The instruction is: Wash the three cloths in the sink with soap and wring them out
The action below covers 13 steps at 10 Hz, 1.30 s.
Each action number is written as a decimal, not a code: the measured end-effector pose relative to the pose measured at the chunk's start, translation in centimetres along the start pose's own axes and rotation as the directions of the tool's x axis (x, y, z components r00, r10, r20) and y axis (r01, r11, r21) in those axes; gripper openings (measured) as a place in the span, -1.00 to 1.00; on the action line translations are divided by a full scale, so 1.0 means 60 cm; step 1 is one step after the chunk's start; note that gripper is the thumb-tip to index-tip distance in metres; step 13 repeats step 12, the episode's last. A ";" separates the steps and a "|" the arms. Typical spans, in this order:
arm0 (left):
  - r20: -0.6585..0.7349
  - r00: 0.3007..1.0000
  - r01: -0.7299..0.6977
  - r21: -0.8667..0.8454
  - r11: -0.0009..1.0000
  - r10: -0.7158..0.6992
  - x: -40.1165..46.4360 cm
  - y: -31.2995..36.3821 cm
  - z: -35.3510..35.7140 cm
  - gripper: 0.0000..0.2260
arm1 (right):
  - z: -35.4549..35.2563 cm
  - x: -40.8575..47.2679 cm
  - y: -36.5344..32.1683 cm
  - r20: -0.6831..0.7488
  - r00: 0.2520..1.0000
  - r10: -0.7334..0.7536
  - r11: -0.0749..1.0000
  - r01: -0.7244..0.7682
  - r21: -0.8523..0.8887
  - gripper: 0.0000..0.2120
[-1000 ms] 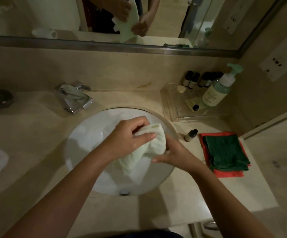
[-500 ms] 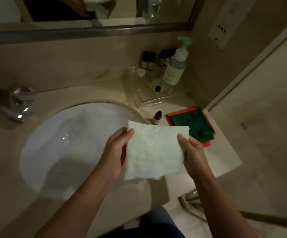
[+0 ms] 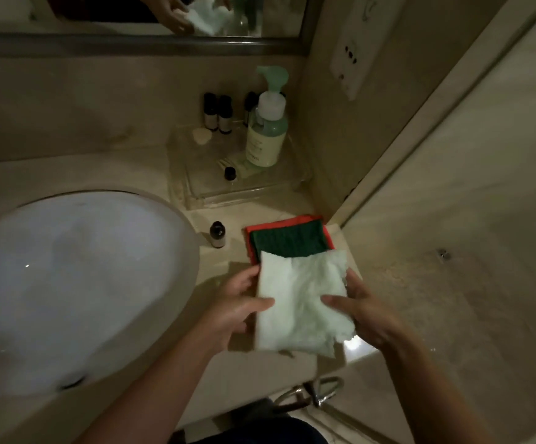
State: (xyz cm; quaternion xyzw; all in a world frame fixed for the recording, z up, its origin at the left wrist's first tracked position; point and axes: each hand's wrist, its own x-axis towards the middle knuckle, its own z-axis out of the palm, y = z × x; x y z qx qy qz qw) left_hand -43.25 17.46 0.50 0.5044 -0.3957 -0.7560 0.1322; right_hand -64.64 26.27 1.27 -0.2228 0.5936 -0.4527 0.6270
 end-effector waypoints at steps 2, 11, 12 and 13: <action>-0.089 0.991 -0.106 -0.013 0.994 0.104 0.042 0.003 0.045 -0.26 | -0.044 0.066 -0.062 -0.040 0.997 -0.063 0.960 0.050 -0.276 -0.51; 0.095 0.950 -0.165 0.962 0.219 0.297 0.065 -0.043 0.047 -0.24 | -0.012 0.096 0.027 0.225 0.809 -0.543 -0.058 0.231 -0.971 -0.45; 0.176 0.936 -0.218 0.970 0.111 0.305 0.034 -0.040 0.027 -0.27 | 0.020 0.073 0.050 0.153 0.946 -0.285 -0.185 0.102 -0.977 -0.12; 0.176 0.936 -0.218 0.970 0.111 0.305 0.034 -0.040 0.027 -0.27 | 0.020 0.073 0.050 0.153 0.946 -0.285 -0.185 0.102 -0.977 -0.12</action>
